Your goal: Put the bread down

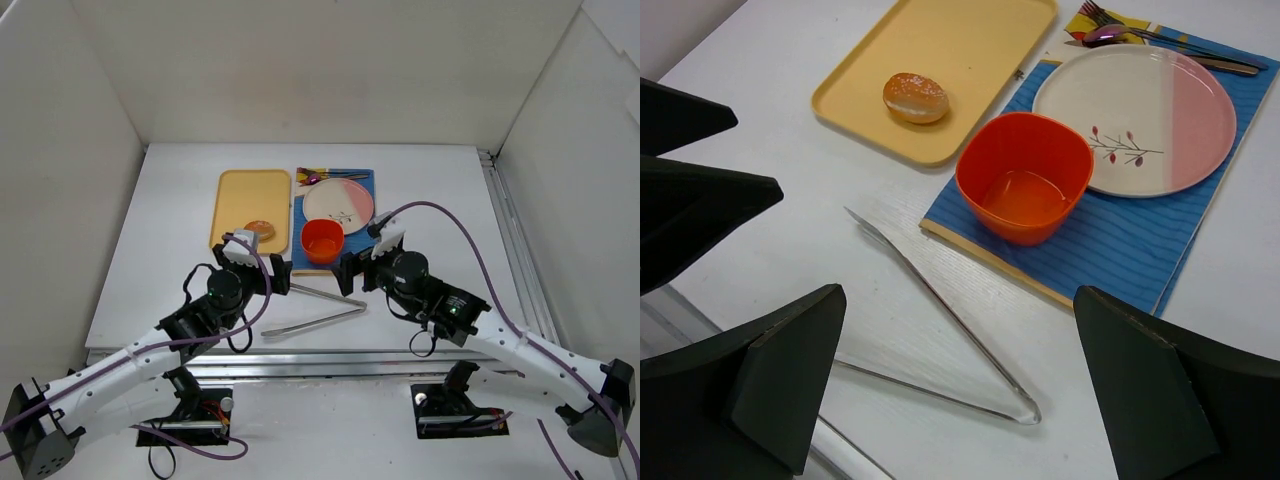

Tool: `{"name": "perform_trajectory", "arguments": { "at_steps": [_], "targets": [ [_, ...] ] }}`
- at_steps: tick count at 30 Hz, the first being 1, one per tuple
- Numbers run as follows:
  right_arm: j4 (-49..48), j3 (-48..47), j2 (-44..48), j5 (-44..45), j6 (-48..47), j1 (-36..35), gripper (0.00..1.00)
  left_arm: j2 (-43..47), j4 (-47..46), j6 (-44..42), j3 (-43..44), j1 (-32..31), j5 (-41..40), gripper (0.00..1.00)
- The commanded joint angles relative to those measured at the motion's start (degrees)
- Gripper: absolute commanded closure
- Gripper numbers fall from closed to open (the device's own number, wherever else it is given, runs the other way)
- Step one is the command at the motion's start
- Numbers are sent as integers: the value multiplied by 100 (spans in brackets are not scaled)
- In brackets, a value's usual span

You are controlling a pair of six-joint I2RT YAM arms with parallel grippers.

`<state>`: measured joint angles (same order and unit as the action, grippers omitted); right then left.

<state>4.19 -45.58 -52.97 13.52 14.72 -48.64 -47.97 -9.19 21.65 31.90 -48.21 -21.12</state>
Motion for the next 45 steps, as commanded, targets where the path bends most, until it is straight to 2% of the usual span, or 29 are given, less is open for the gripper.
{"name": "perform_trajectory", "arguments": {
  "at_steps": [1, 3, 4, 5, 9, 13, 16, 22, 27, 34, 45],
  "targets": [
    [-392, -319, -160, -140, -145, 22, 2, 94, -276, -47, 194, 31, -172, 1],
    [-392, -434, -248, -130, -302, 22, 2, 173, -268, -64, 133, 31, -443, 0],
    [-392, -434, -353, -391, -529, 21, 2, 234, -276, -56, 106, 31, -567, 0],
    [-383, -425, -398, -516, -1062, 13, 2, 287, -268, -47, 36, 31, -690, 1],
    [-209, -565, -828, -709, -2006, 30, 2, 341, -207, 32, 18, 144, -1191, 1],
    [644, -1074, -1591, -1560, -2867, 30, 2, 218, 426, 427, 290, 540, -1017, 1],
    [1031, -1076, -1848, -2289, -3316, 4, 2, 305, 357, 559, 159, 680, -937, 1],
    [1382, -1154, -2358, -2713, -3677, 4, 2, 797, 287, 402, -87, 742, -1271, 1],
    [1831, -1234, -2805, -3013, -3906, 4, 2, 1096, 172, 393, -246, 795, -1122, 0],
    [1972, -1436, -3325, -3127, -4258, 4, 2, 1114, 181, 393, -237, 795, -1131, 1],
    [1963, -1629, -3729, -3725, -4610, 452, 2, 1114, 234, 314, -193, 795, -1060, 1]
  ]
}}
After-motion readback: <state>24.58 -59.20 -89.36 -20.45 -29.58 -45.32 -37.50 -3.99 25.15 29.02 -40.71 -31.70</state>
